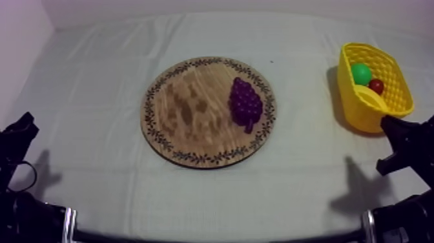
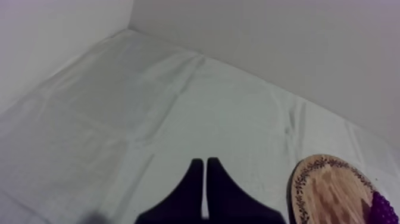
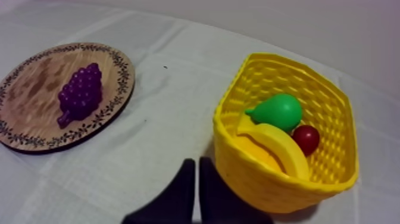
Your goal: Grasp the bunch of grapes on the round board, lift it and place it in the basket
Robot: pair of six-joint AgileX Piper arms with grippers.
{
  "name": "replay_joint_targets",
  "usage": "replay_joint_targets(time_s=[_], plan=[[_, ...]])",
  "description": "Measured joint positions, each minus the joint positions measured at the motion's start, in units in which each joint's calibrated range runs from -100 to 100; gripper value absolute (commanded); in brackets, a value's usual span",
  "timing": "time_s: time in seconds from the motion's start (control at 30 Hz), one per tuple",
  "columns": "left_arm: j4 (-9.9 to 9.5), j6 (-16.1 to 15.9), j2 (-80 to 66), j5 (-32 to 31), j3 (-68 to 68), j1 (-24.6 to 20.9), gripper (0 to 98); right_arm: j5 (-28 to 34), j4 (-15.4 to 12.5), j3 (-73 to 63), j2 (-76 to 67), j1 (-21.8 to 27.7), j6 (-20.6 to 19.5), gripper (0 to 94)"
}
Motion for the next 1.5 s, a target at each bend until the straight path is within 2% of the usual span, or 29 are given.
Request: replay_joint_targets(time_s=[0.47,0.77,0.93,1.03,1.13,1.27,1.37,1.5], plan=[[0.0,0.0,0.0,0.0,0.0,0.0,0.0,-0.06,0.0,0.0,0.0,-1.7,0.2,0.4],[0.0,0.0,0.0,0.0,0.0,0.0,0.0,4.55,0.82,-1.32,0.45,-7.75,-1.95,0.4],[0.0,0.0,0.0,0.0,0.0,0.0,0.0,1.36,0.4,-2.16,4.97,-12.22,1.52,0.5],[0.0,0.0,0.0,0.0,0.0,0.0,0.0,1.47,2.48,-4.41,10.12,-14.66,5.74,0.5],[0.0,0.0,0.0,0.0,0.0,0.0,0.0,3.44,5.71,-8.18,15.7,-15.99,8.58,0.5],[0.0,0.0,0.0,0.0,0.0,0.0,0.0,7.36,7.85,-15.69,23.81,-16.2,10.02,0.5],[0.0,0.0,0.0,0.0,0.0,0.0,0.0,11.06,7.88,-22.54,29.95,-15.9,9.49,0.5],[0.0,0.0,0.0,0.0,0.0,0.0,0.0,18.0,6.59,-32.9,38.39,-15.08,6.02,0.5]])
